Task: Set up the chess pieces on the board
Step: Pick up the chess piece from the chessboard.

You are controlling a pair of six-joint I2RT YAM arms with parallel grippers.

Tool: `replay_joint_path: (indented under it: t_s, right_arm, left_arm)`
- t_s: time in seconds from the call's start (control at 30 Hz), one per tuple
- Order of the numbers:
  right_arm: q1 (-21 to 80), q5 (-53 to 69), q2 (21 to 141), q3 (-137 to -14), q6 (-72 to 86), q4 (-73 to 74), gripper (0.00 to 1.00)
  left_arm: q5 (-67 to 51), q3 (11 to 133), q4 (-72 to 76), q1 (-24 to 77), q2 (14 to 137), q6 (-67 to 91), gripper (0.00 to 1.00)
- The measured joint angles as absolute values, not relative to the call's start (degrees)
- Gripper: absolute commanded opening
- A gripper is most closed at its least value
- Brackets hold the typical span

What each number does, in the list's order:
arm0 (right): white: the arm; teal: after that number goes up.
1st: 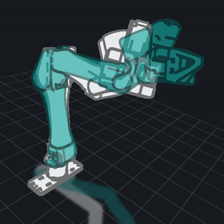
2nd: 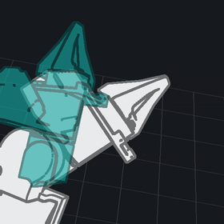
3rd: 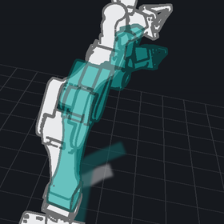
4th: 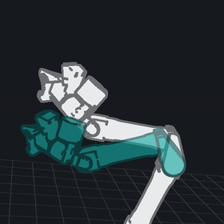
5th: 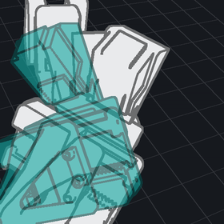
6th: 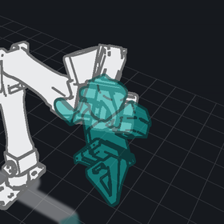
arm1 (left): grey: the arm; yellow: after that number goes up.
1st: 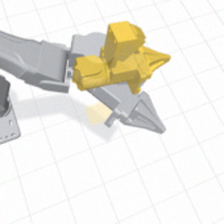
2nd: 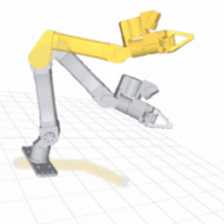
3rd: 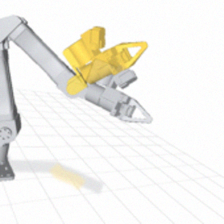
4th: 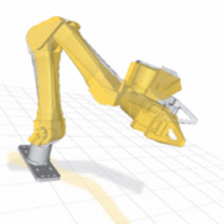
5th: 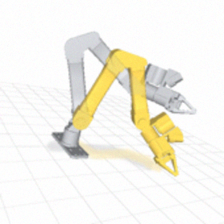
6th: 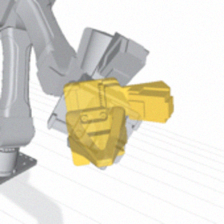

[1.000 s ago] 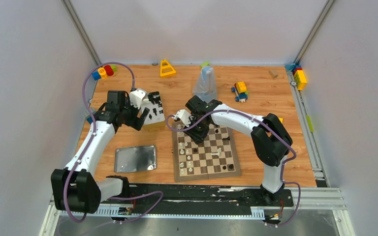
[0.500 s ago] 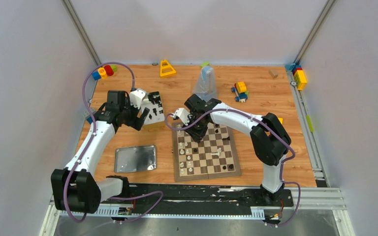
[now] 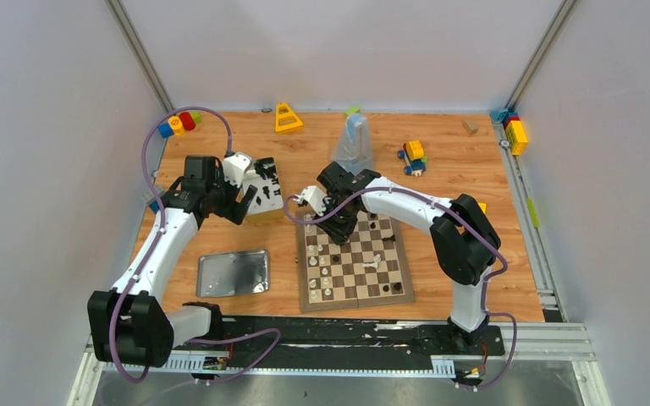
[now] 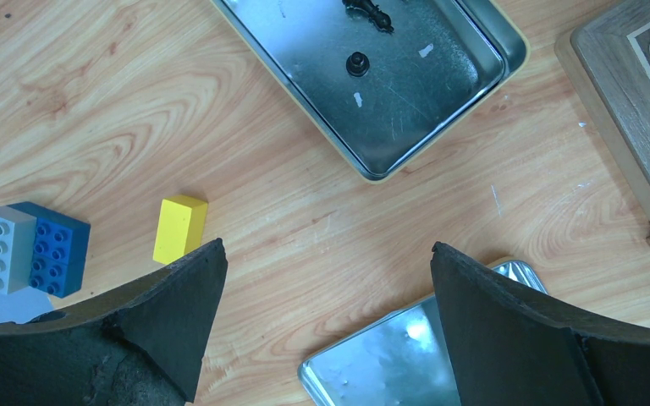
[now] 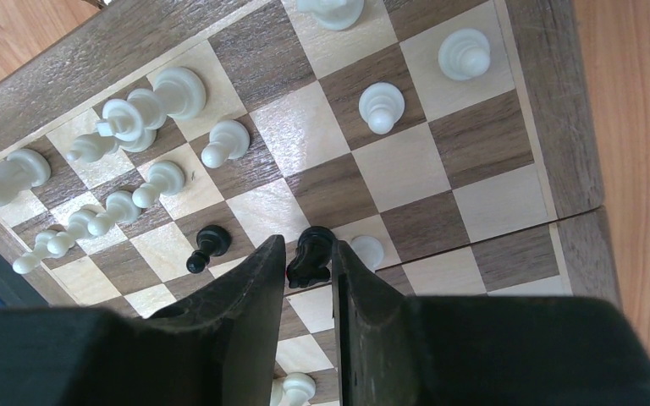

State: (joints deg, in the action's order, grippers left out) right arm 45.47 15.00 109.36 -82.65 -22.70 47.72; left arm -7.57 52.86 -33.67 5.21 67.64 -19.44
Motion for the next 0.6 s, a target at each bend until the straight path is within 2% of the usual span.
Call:
replay_joint_path:
  t_s: [0.33, 0.6]
  right_arm:
    - [45.47, 14.94, 109.36, -82.65, -22.68, 47.99, 0.21]
    - [45.47, 14.96, 109.34, -82.65, -22.68, 48.34, 0.12]
  left_arm:
    - [-7.57, 52.86, -33.67, 5.21, 67.64, -19.46, 0.98]
    - [-7.57, 52.86, -33.67, 5.21, 67.64, -19.44, 0.98]
